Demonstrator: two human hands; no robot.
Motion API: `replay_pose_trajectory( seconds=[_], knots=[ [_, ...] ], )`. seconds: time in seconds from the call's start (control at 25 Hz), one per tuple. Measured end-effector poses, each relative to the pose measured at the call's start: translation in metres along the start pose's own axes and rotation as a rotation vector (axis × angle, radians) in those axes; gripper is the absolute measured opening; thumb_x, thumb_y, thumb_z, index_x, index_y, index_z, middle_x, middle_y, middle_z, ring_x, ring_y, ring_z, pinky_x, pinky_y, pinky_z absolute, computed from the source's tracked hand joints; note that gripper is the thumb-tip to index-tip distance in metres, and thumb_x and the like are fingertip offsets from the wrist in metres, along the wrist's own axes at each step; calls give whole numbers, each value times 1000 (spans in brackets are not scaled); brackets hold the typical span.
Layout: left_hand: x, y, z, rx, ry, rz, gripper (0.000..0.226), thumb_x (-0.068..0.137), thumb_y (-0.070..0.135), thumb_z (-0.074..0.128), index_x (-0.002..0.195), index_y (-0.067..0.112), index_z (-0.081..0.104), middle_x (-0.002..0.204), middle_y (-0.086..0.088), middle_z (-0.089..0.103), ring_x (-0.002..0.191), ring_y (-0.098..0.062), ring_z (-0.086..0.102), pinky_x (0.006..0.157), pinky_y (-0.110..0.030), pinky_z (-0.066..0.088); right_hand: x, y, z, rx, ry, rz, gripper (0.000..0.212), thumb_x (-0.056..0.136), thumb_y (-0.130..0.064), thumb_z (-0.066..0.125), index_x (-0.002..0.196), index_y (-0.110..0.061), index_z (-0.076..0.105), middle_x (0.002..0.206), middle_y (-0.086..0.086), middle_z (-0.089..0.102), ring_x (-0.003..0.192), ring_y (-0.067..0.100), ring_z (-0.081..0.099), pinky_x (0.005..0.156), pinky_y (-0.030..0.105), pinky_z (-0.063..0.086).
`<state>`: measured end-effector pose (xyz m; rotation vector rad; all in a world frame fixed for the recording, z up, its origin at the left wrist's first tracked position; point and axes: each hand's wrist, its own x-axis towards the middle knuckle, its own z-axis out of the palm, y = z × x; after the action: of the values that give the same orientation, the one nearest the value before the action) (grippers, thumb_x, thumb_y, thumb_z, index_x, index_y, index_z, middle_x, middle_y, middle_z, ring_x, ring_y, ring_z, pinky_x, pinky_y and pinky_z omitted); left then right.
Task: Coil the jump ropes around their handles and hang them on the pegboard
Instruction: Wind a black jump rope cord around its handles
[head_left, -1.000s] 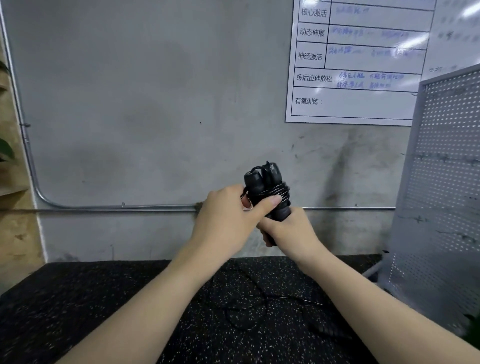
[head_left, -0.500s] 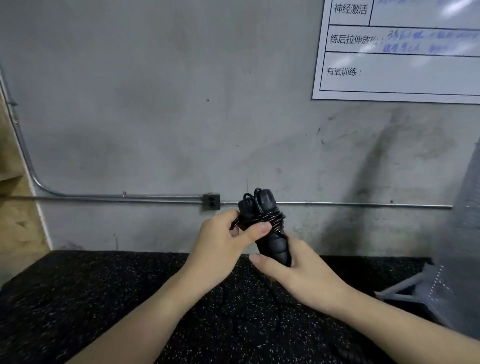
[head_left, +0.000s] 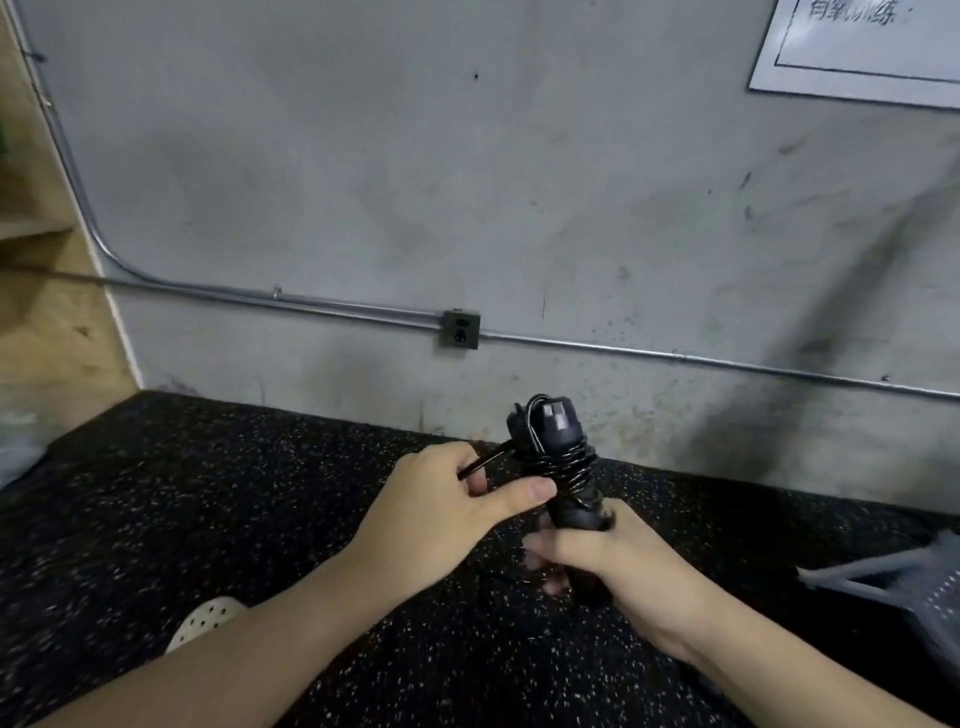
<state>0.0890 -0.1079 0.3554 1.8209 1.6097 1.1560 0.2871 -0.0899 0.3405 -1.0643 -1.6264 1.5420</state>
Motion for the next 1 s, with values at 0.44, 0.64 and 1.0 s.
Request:
replay_pose_trajectory(
  seconds=[0.44,0.64,1.0],
  knots=[
    [-21,-13,-20,204,155,-26,51,79,78,53,71,28,53,61,11,56,58,-2,55,55,-19,36,37,14,70,-262,224,-87,17,75,-29,79,83,-19,67,69,7,72,54,21,66,52,43,56],
    [-24,-29,-42,50,177,37,55,82,77,53,85,23,65,68,3,68,63,-11,64,62,-34,52,41,5,79,-279,51,-173,34,70,-44,85,89,-18,72,78,7,75,72,19,71,75,47,59],
    [-40,-47,-58,-213,-75,7,63,78,81,59,101,24,71,92,16,75,85,1,69,81,-34,57,33,8,75,212,-369,-102,7,84,-6,76,85,-5,69,75,19,66,66,30,67,70,39,57]
  ],
)
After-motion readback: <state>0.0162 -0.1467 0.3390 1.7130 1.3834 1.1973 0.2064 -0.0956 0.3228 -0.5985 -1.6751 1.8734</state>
